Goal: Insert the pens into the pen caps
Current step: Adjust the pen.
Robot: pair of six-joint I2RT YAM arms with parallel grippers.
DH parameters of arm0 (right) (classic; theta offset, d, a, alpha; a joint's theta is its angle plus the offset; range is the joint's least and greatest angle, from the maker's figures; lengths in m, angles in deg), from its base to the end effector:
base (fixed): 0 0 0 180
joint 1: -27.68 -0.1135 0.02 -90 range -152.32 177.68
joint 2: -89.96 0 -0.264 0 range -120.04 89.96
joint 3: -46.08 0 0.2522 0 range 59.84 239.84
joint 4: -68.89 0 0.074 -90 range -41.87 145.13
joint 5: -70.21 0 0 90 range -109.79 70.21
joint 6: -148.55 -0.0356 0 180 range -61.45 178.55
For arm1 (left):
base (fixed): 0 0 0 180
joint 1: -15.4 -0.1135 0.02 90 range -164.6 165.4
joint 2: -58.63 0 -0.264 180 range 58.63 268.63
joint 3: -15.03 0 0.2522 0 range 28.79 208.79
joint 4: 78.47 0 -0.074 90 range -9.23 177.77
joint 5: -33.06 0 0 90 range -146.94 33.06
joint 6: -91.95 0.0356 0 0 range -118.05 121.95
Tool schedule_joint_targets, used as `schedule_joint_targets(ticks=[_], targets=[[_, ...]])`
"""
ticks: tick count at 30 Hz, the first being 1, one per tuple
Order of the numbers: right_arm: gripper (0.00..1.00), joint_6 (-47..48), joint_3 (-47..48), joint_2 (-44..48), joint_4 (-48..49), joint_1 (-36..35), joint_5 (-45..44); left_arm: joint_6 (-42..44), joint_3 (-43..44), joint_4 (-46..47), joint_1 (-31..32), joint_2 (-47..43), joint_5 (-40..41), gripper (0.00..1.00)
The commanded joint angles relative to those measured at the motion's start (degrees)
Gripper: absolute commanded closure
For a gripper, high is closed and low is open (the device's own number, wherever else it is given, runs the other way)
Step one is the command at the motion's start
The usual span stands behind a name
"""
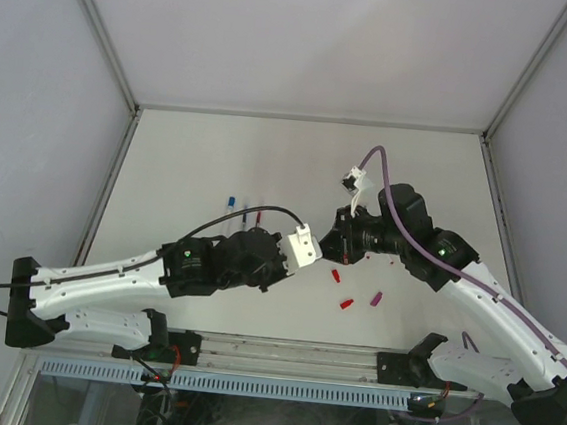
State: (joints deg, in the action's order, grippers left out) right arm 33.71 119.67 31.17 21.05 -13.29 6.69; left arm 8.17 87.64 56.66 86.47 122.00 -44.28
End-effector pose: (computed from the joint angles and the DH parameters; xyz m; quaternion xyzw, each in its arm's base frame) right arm 0.1525 0.1535 0.3460 -0.2282 0.8318 0.4212 0.2803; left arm 0.0849 -0.2235 0.3266 0.5128 0.7220 -0.1607 0.4359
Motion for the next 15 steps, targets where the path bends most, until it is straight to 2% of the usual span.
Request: schedule_joint_targets(ticks=[1,3,6,15], targets=[[1.0,0.32,2.31,0.78,1.35,-0.25,-0.2,-0.44,3.33,2.89,0.3,-1.11,2.93,0.82],[1.0,0.32,2.31,1.39,1.35,-0.25,-1.09,-1.03,2.79,3.73,0.3,-1.92,3.55,0.68],[1.0,-0.09,2.31,2.27,1.08,-0.25,-4.17,-2.08,2.0,5.35,0.3,-3.51,4.19,0.58],[1.0,-3.71,0.46,6.33,4.85,-0.34,-17.48,-10.96,-1.91,13.52,-0.36,-11.31,12.84,0.47]])
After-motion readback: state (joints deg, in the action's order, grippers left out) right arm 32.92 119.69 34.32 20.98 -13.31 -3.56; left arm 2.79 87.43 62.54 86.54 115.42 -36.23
